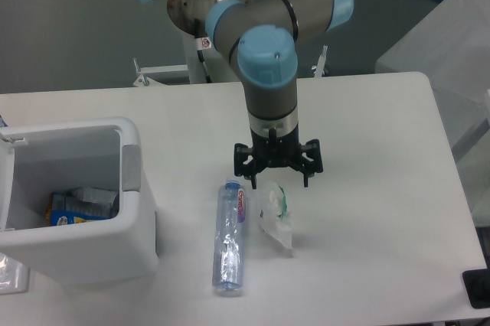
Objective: Place the trash in the trash can
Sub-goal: 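Lower the open gripper over the crumpled white-and-green wrapper, then close the gripper on the wrapper and lift it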
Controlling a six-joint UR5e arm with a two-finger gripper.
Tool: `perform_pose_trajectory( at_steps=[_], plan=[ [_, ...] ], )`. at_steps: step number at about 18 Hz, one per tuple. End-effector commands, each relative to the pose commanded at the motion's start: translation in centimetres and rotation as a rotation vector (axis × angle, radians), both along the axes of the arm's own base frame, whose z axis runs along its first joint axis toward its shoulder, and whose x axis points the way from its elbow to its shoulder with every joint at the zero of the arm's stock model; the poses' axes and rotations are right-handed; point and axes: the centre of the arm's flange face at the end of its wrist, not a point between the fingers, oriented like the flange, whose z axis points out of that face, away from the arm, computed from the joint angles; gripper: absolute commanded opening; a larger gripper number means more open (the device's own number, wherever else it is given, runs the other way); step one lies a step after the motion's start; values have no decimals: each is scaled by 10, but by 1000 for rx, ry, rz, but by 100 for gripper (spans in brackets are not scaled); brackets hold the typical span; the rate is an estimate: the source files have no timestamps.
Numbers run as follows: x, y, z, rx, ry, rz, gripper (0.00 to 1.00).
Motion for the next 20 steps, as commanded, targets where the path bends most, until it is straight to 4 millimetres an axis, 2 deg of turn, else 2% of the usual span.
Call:
perform_pose_trajectory(
  at_steps=[3,8,11,14,20],
  plan=[
    [4,7,-15,-16,-18,-15,100],
    [4,9,-28,-30,-35,-18,100],
    [3,11,-43,-48,-52,-20,94],
    [6,14,-47,-55,-54,-24,76],
    [6,14,-47,-54,-56,-10,20]
  ],
)
